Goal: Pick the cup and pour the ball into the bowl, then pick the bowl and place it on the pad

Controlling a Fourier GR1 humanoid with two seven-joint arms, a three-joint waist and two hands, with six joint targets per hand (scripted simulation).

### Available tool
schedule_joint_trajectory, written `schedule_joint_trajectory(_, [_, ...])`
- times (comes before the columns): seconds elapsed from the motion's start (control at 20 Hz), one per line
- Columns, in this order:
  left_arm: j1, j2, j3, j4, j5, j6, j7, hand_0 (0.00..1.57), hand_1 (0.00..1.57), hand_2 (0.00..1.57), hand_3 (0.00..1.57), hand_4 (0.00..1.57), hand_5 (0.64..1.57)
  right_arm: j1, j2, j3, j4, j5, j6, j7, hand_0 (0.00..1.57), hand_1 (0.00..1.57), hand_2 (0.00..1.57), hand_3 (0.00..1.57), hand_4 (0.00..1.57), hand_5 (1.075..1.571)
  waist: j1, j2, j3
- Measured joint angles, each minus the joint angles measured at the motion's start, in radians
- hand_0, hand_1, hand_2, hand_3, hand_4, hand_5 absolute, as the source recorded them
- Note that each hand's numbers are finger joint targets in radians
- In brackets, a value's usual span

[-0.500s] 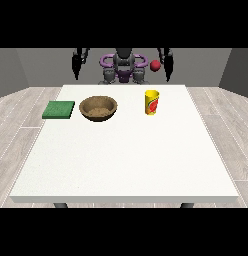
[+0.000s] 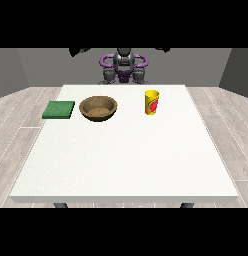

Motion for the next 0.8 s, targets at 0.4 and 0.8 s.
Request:
schedule_joint_trajectory(0.4, [0.044, -0.015, -0.082, -0.144, -0.012, 0.047, -0.055, 0.0, 0.0, 0.0, 0.0, 0.0, 1.437, -0.012, 0.01, -0.029, -0.032, -0.037, 0.013, -0.059, 0.0, 0.0, 0.0, 0.0, 0.0, 1.564, 0.009, 0.115, -0.0006])
schedule_joint_trajectory(0.8, [-0.157, 0.034, 0.023, -0.029, -0.053, 0.043, -0.169, 0.0, 0.0, 0.0, 0.0, 0.0, 1.283, -0.149, 0.001, -0.049, 0.057, -0.044, 0.042, -0.182, 0.0, 0.0, 0.0, 0.0, 0.0, 1.562, -0.019, 0.349, -0.0006])
